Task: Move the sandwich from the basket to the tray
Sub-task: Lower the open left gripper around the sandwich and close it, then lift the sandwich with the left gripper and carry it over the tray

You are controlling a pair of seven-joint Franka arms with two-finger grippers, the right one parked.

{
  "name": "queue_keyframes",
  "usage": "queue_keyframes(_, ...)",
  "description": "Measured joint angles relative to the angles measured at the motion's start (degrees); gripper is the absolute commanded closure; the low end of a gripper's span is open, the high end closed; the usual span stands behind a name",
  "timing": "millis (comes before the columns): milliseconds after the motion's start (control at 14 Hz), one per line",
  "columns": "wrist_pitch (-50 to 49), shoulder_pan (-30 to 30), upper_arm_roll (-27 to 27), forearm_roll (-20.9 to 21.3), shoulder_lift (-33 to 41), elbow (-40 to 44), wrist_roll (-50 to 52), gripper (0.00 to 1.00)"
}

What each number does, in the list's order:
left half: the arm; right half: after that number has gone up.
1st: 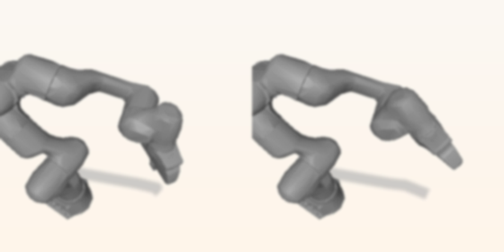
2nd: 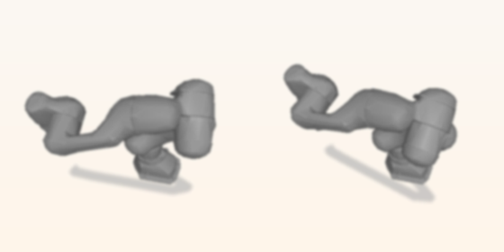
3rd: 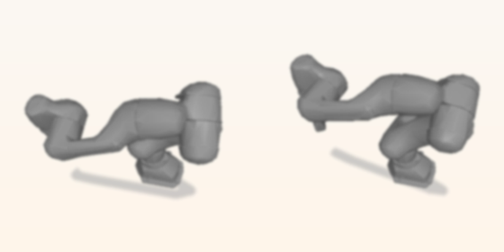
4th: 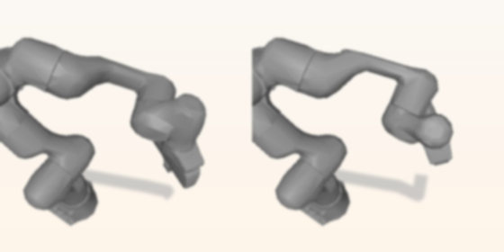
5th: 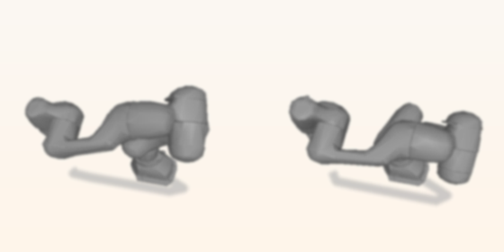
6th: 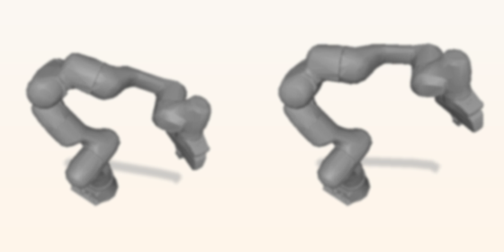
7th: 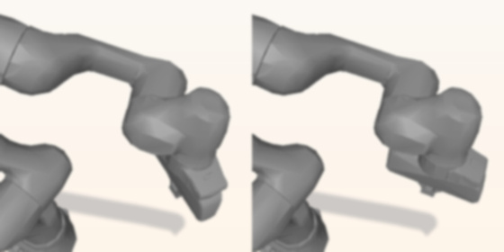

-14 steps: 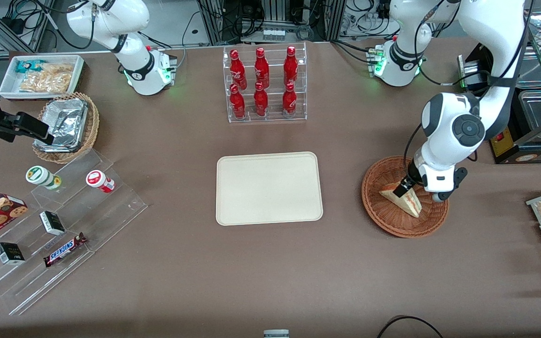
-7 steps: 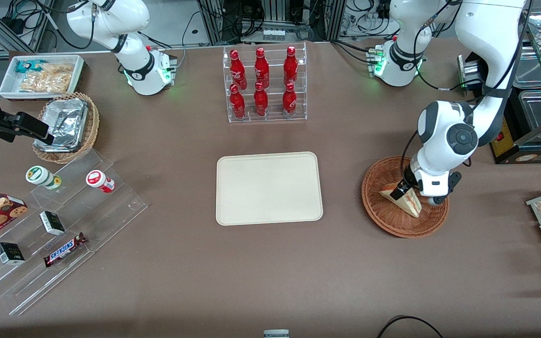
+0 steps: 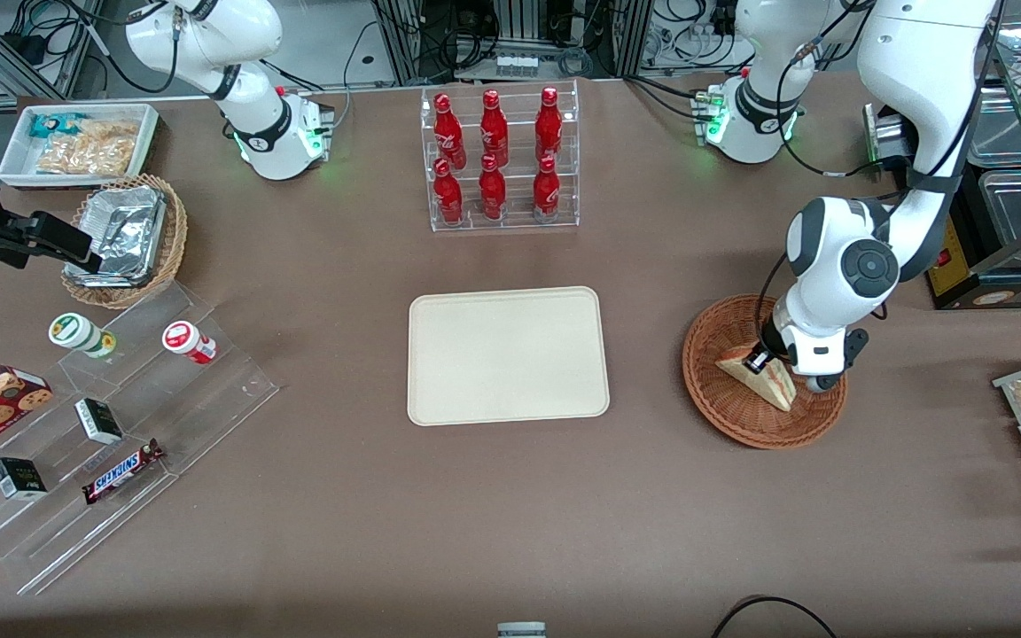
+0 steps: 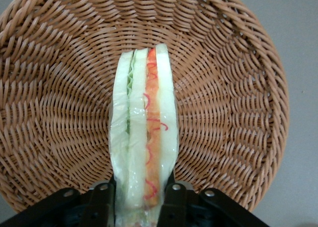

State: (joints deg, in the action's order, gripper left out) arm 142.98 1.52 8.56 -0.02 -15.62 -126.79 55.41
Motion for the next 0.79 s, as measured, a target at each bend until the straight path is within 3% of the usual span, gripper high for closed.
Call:
queue_keyframes(214, -2.58, -0.22, -0.13, 0.00, 0.88, 1.75, -0.11, 0.85)
queue_keyframes(500, -22.08, 0.15, 0.23, 0.06, 6.87, 10.29, -1.92, 0.84)
queue_keyframes(786, -36.60, 7.43, 1.28, 0.06, 7.58, 22.89, -2.47, 0.84)
